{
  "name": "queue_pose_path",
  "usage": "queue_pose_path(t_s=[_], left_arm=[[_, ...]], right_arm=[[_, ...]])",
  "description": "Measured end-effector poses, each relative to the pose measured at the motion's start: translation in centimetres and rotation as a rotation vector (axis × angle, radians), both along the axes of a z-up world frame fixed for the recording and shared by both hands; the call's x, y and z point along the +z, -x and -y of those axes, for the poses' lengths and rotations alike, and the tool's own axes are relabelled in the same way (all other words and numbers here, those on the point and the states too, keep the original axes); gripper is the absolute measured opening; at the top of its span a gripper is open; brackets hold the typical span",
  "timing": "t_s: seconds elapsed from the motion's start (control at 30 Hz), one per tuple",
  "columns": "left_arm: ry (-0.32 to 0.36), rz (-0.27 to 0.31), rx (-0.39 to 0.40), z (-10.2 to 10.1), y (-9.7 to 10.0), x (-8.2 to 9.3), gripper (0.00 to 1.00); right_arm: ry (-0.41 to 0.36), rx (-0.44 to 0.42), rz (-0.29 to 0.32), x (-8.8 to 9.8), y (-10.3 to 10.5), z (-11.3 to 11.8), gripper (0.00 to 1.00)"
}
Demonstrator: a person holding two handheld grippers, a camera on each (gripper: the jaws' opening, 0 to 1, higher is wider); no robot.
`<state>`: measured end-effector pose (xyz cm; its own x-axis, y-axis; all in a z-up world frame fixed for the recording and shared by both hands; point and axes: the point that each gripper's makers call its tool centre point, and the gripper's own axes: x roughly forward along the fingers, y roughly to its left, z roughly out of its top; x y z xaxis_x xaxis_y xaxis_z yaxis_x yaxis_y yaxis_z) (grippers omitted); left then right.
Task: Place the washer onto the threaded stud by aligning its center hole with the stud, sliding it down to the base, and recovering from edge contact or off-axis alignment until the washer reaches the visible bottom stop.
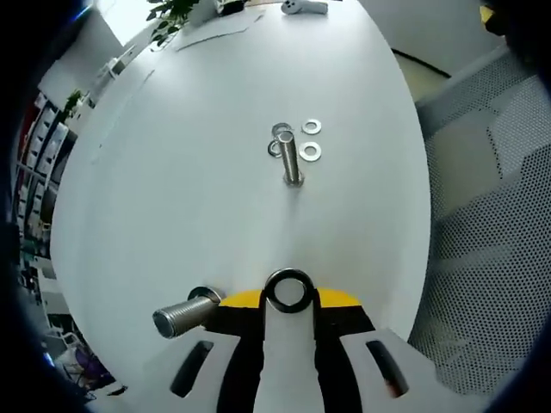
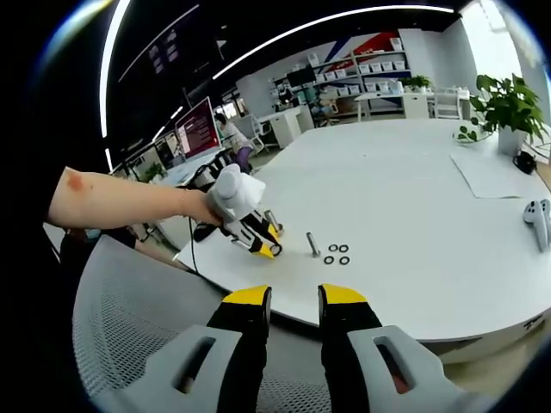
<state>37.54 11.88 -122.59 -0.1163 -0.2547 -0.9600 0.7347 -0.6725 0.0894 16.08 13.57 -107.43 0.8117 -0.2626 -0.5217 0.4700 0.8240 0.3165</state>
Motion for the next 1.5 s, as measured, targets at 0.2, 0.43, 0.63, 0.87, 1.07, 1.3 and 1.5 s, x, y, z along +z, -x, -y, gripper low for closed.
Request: queue_pose_path(t_s=[0.2, 0.43, 0.63, 0.87, 1.07, 1.3, 1.5], left_arm=[[-0.039, 0.002, 0.022, -0.6, -1.2, 1.7, 0.19], [-0.033, 0.013, 0.031, -0.5, -1.9, 4.0, 0.19], [-0.028, 0.037, 0.027, -0.1, -2.7, 5.4, 0.18], [-0.010, 0.082, 0.010, 0.8, -3.9, 6.2, 0.18], [0.027, 0.102, 0.018, 1.8, -4.4, 6.5, 0.18], [0.024, 0.128, 0.014, 2.6, -5.2, 6.0, 0.18], [0.011, 0.116, 0.021, 2.9, -5.5, 5.8, 0.18]], right_arm=[[0.005, 0.007, 0.004, 0.1, -0.1, 0.1, 0.25], [0.014, 0.008, 0.014, 0.3, -0.2, 0.1, 0.25], [0.014, 0.013, 0.016, 0.3, -0.2, 0.0, 0.25], [0.012, 0.011, 0.016, 0.3, -0.2, 0.0, 0.25], [0.011, 0.012, 0.014, 0.3, -0.2, 0.0, 0.25], [0.008, 0.012, 0.008, 0.2, -0.2, 0.0, 0.25], [0.007, 0.010, 0.005, 0.1, -0.2, 0.0, 0.25]])
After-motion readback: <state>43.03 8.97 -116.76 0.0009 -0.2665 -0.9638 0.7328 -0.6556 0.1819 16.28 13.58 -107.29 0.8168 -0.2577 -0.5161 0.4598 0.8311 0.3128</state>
